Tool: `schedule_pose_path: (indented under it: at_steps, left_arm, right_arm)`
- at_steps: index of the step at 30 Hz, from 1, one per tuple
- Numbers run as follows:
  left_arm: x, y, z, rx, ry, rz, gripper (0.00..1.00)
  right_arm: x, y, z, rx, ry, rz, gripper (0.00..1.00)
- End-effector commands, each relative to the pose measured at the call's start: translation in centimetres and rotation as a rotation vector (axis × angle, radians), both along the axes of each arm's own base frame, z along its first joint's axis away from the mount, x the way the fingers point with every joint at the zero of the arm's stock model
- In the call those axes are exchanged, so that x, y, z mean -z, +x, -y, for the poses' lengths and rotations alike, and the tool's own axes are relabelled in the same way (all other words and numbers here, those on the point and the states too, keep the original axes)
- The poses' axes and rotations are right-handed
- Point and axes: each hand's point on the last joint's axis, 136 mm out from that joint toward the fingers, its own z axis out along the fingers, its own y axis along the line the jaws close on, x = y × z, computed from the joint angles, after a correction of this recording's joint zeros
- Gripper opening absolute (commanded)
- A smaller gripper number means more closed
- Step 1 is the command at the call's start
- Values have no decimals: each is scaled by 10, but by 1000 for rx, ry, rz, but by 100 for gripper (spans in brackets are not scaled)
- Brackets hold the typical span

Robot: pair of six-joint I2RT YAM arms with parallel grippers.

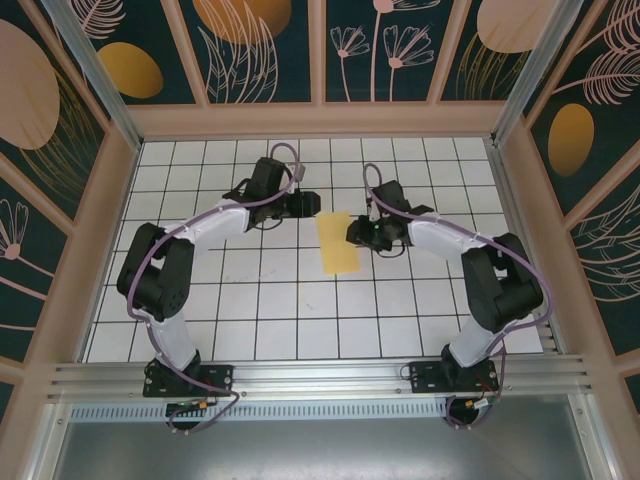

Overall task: Fold a paper plane with a square sheet of paper (fold left side to right side)
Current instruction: First fold the square sheet of paper in half at the center of the table, then hold the square sheet of paper at the center of the table.

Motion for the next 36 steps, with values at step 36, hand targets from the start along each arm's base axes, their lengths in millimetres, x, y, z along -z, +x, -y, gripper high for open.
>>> schedule_pose_path:
  at_steps: [36]
  left_arm:
    - [115, -51, 23, 11, 52, -300, 49]
  right_arm:
    - [21, 13, 19, 43, 23, -17, 61]
